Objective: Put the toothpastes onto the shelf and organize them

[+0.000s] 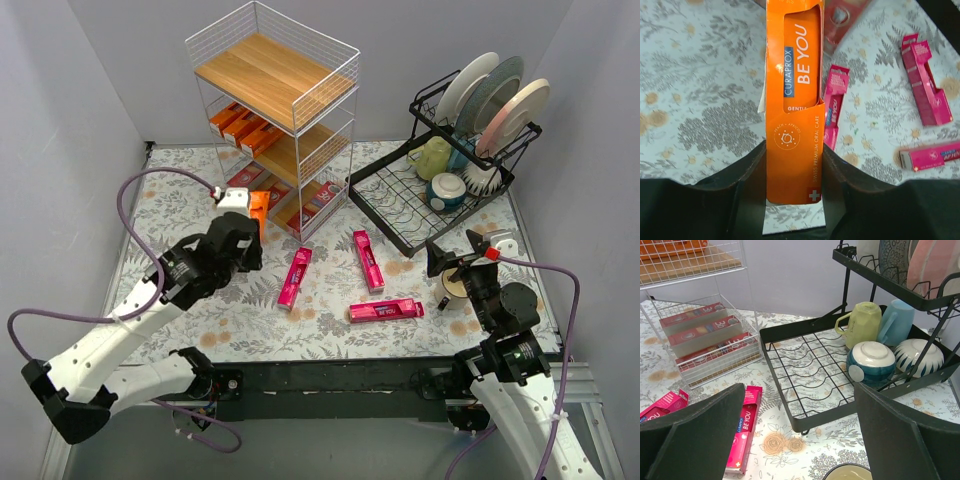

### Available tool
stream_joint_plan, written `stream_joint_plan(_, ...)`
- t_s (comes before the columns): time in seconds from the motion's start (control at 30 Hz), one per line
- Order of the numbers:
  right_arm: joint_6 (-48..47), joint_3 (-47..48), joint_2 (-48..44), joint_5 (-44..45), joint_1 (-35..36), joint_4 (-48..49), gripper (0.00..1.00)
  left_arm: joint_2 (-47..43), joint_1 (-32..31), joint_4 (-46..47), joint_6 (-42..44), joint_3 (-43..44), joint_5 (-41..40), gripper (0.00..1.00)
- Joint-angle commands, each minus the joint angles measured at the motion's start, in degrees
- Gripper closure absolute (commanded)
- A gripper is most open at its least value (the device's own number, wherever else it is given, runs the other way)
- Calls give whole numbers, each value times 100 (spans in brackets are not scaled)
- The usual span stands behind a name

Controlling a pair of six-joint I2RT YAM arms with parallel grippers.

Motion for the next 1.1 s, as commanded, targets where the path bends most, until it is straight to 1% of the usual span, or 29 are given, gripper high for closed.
stream_joint_plan(0.0, -55, 125, 25, 20, 32, 316, 1, 122, 549, 752, 949, 353, 525, 66)
stream_joint_plan(0.1, -20, 108, 34, -76, 32, 289, 1, 438, 892, 1227, 1397, 537, 974, 66)
stream_joint_plan(0.13, -20, 108, 26, -102, 32, 298, 1, 501, 1119, 1332, 1537, 712, 1062, 67)
stream_joint_plan(0.2, -3, 99, 8, -112, 32, 280, 1, 641, 1401, 1649, 1844, 897, 1544, 67)
stream_joint_plan(0.23, 6, 108, 8, -129, 32, 280, 1, 781, 1681, 1719, 1916, 1098, 1781, 67)
stream_joint_plan(0.3, 41, 82, -27, -129, 32, 306, 1, 957, 1894, 1921, 2091, 1310, 2325, 67)
stream_joint_plan(0.33, 41, 64, -45, -129, 32, 324, 1, 1150, 2034, 1983, 2145, 1390, 2459, 67)
stream_joint_plan(0.47, 24, 108, -18, -76, 32, 298, 1, 1730, 2211, 2141, 2321, 1917, 2758, 66)
stream_joint_plan(0.63, 85, 20, -19, -164, 23, 403, 1, 2144, 2272, 2572, 2558, 2049, 3189, 64)
stream_joint_plan(0.77, 111, 82, -18, -94, 32, 289, 2, 2531, 2299, 2634, 2812, 2383, 3347, 63)
stream_joint_plan(0.9, 138, -24, -89, -155, 32, 455, 1, 2759, 2299, 2888, 2998, 2515, 3374, 60)
stream_joint_plan(1.07, 129, 82, -88, -85, 32, 280, 1, 3041, 2334, 2976, 3235, 2586, 3374, 58)
